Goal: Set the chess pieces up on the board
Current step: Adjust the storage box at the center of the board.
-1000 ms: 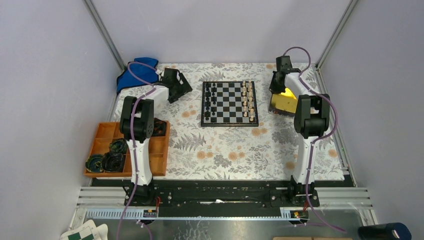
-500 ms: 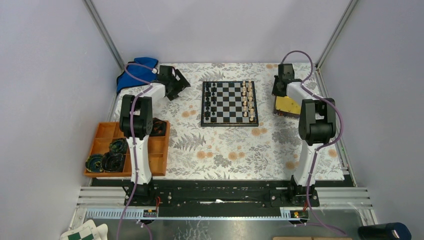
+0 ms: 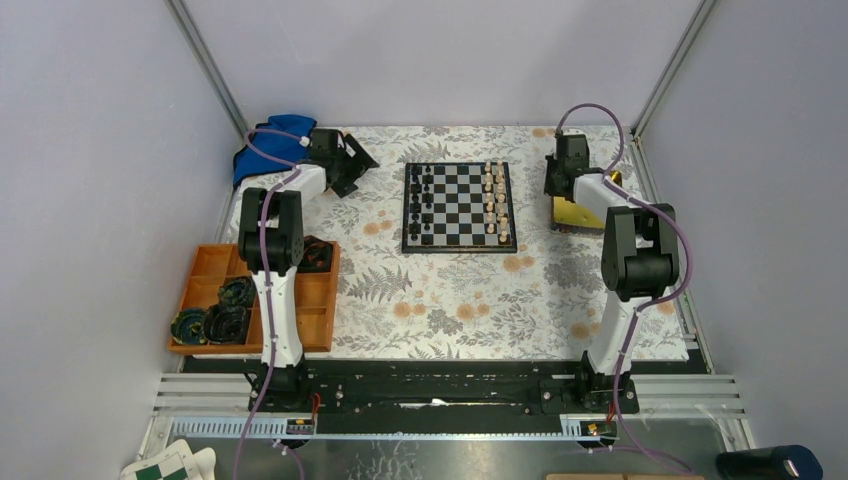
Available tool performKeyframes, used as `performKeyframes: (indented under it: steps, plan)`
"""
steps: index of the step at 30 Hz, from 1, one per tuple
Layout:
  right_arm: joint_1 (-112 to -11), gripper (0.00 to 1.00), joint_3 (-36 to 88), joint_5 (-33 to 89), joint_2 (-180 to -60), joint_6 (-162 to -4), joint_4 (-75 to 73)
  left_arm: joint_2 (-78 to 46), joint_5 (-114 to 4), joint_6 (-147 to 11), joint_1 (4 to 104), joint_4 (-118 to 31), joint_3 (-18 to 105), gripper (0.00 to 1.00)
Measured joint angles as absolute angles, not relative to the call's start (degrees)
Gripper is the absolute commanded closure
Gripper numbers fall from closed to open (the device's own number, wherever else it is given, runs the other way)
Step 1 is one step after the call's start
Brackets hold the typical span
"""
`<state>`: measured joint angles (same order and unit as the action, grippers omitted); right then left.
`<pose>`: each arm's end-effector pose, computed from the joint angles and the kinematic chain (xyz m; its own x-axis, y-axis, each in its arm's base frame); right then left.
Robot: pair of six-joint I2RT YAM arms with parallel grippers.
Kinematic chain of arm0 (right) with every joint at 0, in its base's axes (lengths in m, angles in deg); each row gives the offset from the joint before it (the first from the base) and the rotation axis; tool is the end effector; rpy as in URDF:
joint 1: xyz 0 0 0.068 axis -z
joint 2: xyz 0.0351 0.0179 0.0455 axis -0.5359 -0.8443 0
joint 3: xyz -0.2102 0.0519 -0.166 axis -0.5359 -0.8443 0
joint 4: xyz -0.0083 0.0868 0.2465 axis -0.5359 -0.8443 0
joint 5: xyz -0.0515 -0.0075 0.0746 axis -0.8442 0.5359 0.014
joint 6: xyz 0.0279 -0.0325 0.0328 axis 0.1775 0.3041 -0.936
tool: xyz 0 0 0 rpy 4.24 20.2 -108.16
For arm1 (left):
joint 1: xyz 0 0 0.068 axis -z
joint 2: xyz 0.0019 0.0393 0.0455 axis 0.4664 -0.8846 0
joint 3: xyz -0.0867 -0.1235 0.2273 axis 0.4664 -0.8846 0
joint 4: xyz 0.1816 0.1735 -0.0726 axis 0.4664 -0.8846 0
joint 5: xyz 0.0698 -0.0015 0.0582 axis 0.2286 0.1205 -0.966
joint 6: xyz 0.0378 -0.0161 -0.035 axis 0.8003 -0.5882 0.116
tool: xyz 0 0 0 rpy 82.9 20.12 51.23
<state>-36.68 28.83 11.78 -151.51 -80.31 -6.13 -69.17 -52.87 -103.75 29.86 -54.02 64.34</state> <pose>0.4410 0.0275 0.1996 -0.6314 0.0210 -0.7752 0.0878 0.9951 -0.0446 0.4973 -0.0244 0.1515 -0.5907 -0.7038 -0.3947 -0.3980 0.6797 -0.6162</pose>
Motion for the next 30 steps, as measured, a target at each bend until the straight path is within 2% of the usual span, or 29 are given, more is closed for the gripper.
performKeyframes:
  steps: [12, 26, 30]
  plan:
    - [-39.35, 1.00, 27.52, 17.20, -148.85, -72.53, -5.78, -69.70, -52.04, -104.26, 29.60, -53.54, 64.89, 0.01]
    - [-40.59, 1.00, 27.52, 23.54, -147.40, -65.88, -16.19, -69.74, -51.49, -104.83, 29.25, -53.06, 64.71, 0.01]
    - [-40.92, 0.93, 26.65, 23.52, -145.04, -64.81, -17.78, -69.72, -51.45, -105.13, 29.23, -52.84, 64.56, 0.01]
